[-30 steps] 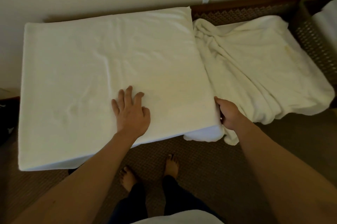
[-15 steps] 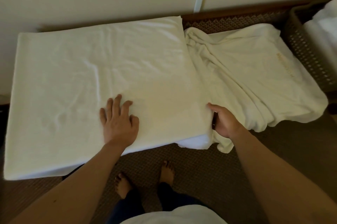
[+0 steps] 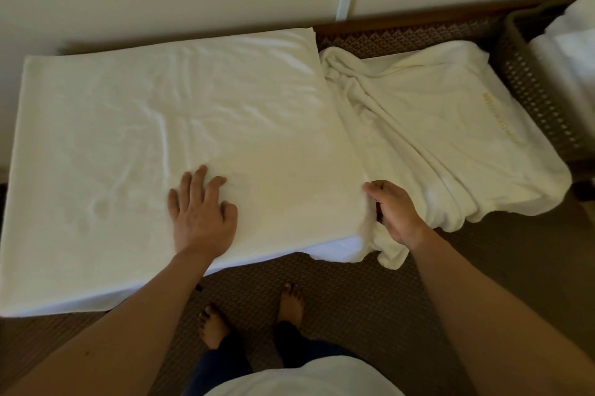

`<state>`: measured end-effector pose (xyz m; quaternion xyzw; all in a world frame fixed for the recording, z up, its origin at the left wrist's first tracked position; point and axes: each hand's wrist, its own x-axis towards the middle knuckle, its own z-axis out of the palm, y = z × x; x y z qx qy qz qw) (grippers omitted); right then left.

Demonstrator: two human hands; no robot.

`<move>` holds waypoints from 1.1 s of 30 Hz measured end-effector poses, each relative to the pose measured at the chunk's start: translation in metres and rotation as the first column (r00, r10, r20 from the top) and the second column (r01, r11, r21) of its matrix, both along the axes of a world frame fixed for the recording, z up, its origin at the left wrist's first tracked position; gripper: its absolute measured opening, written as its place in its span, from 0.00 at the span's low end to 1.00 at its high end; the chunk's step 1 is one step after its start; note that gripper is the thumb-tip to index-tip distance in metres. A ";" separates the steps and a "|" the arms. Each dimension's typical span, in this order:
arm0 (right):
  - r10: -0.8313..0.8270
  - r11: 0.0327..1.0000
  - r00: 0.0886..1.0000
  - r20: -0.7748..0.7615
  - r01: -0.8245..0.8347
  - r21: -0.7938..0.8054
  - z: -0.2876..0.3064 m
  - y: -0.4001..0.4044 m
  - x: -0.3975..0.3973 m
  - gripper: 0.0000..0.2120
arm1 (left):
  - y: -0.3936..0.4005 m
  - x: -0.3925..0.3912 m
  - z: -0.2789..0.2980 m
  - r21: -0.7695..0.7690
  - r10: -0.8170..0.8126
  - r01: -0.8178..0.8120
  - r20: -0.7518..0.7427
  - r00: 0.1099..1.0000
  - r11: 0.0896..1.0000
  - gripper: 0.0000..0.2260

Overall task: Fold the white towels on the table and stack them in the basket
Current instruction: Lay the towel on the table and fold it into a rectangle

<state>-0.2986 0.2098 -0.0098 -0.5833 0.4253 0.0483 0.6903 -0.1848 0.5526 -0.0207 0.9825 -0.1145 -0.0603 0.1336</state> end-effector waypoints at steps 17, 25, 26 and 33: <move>-0.072 0.965 0.980 -0.186 0.021 -0.262 -0.009 0.012 -0.023 0.06 | 0.000 0.002 0.001 0.007 -0.007 0.007 -0.006 1.000 1.000 0.25; 0.023 0.874 0.938 -0.345 -0.186 -0.448 0.007 0.032 -0.008 0.14 | 0.000 0.005 0.005 0.002 -0.029 0.029 -0.081 0.996 1.000 0.27; 0.028 0.802 0.923 -0.384 -0.250 -0.542 0.008 0.042 -0.003 0.18 | 0.001 0.004 0.007 0.010 -0.042 0.043 -0.102 0.994 0.999 0.28; 0.649 0.039 0.637 -0.416 -0.574 -0.818 0.008 0.155 0.041 0.29 | 0.010 -0.035 0.006 0.170 -0.277 0.299 -0.140 0.951 0.939 0.30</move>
